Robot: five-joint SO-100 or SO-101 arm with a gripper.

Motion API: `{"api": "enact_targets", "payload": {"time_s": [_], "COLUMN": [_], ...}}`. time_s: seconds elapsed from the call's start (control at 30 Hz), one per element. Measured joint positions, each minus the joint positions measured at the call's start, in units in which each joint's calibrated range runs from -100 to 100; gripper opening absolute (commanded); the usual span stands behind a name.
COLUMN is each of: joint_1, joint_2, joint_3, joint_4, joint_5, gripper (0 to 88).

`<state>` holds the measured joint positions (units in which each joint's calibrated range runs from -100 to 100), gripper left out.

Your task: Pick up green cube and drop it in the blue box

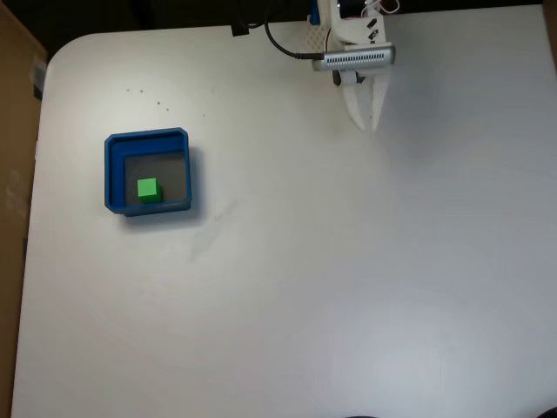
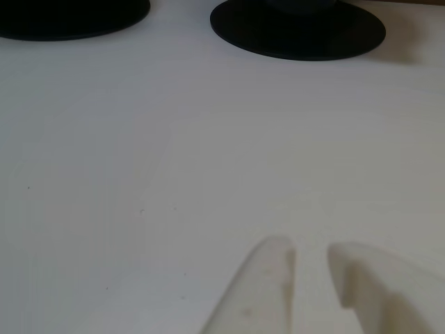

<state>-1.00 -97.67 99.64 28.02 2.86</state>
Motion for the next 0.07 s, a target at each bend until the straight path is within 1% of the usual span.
{"api": "enact_targets", "payload": {"time_s": [0.07], "joint_1": [0.0], "joint_2": [0.0], "joint_3": [0.0], "joint_4": [0.0], "joint_5": [0.0], "gripper": [0.5]}}
